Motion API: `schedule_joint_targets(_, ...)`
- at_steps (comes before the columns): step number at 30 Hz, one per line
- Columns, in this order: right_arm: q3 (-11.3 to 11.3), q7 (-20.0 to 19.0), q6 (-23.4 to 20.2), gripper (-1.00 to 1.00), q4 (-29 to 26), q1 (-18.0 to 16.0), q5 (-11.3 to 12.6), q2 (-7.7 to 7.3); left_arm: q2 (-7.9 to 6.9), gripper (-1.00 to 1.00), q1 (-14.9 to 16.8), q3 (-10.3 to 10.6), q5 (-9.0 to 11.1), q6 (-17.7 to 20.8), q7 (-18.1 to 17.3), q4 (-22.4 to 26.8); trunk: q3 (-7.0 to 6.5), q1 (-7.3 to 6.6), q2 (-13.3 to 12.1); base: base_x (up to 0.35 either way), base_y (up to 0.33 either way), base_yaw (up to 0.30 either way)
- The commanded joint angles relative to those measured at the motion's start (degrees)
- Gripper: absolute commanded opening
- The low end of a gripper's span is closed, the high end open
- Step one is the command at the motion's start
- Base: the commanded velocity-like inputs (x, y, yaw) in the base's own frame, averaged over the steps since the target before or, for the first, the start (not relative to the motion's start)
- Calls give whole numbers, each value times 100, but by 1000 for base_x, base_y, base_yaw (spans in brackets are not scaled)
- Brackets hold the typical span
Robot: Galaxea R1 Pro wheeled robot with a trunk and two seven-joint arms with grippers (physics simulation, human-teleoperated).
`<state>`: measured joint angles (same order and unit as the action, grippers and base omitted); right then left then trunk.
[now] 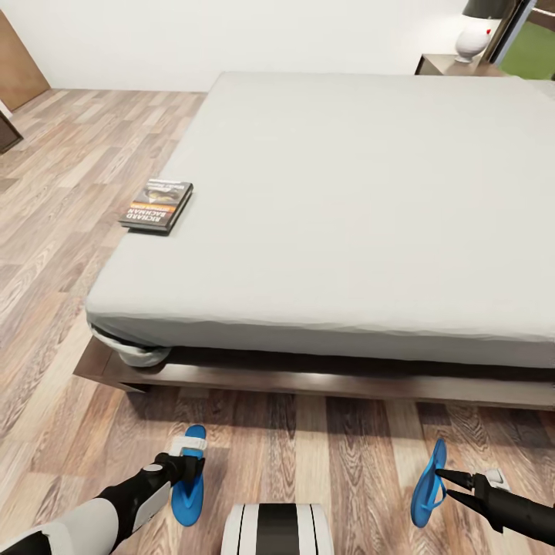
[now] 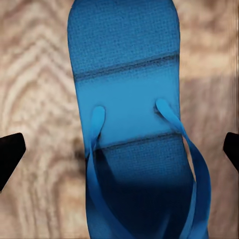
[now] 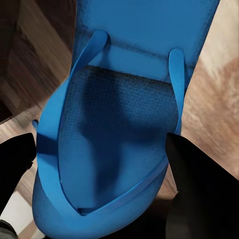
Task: In the bedroom, move the book from the bed onto either nightstand, and place the two sandals side by side next to the bed.
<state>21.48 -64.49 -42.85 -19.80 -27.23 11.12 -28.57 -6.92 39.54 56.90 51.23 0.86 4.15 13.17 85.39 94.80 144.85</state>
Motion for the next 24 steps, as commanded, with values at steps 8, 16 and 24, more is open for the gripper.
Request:
schedule_joint_targets(8, 10, -10, -31, -100, 2, -2, 4, 1, -3, 100, 1, 58, 45, 1, 34, 19, -64, -8, -3, 0, 0, 0)
schedule_joint_targets(16, 12, -9, -31, -100, 2, -2, 4, 1, -341, 100, 1, -91, 78, -13, -1278, 19, -64, -8, -3, 0, 0, 0)
schedule_joint_targets(24, 14, -8, -31, -100, 5, -2, 4, 3, -868, 100, 1, -937, 197, -13, -2692, 19, -64, -8, -3, 0, 0, 0)
